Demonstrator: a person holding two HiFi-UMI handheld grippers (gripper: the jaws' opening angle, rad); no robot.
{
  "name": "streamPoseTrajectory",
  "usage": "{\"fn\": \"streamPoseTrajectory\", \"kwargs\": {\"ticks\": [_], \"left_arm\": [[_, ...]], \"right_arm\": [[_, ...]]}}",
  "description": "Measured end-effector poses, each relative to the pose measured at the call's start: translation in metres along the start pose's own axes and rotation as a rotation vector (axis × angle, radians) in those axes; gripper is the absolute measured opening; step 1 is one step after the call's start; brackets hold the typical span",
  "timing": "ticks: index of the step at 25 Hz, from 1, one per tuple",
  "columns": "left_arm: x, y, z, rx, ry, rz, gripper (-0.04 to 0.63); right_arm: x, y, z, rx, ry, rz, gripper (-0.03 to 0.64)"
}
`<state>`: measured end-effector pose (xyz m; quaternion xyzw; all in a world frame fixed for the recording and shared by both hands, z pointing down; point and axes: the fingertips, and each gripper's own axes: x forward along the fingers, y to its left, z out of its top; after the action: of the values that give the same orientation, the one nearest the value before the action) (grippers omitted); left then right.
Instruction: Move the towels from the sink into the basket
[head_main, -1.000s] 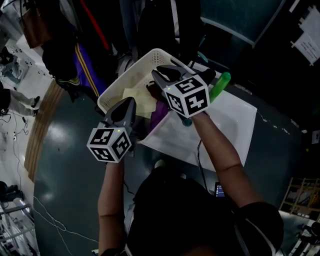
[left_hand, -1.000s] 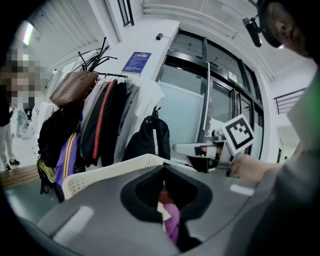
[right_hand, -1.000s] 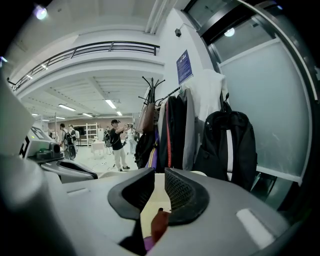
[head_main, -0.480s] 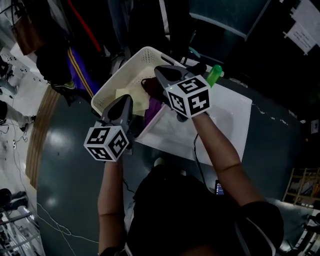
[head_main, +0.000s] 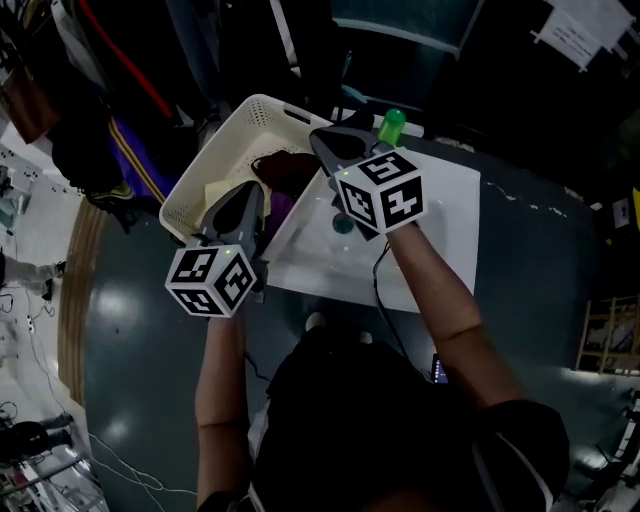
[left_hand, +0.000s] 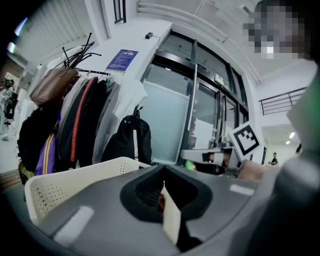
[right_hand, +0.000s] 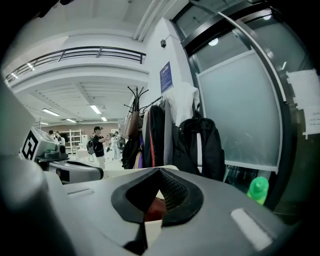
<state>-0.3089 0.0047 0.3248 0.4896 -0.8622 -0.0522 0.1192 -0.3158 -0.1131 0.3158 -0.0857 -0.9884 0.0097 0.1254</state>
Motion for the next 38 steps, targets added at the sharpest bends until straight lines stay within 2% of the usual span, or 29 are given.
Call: {"fn": "streamPoseTrajectory", "kwargs": {"ticks": [10, 22, 31, 38], "left_arm": [[0.035, -0.077, 0.0, 0.051, 0.019, -0.18, 0.009], [0.071, -0.158, -0.018, 0.072, 0.065, -0.388, 0.009], [0.083, -0.197, -0.043, 0.056, 0.117, -0.476, 0.009], [0.087, -0.209, -0.071, 0.066, 0.169, -0.479, 0.009]], "right_arm": [[-0.079, -0.053, -0.013, 0.056, -0.024, -0.166, -0.002], [-0.168, -0.103, -0.056, 0.143, -0.003, -0.375, -0.002], [-0.213, -0.111, -0.096, 0.227, 0.021, -0.466, -0.002], [-0.226, -0.107, -0.125, 0.288, 0.035, -0.491, -0.002]]}}
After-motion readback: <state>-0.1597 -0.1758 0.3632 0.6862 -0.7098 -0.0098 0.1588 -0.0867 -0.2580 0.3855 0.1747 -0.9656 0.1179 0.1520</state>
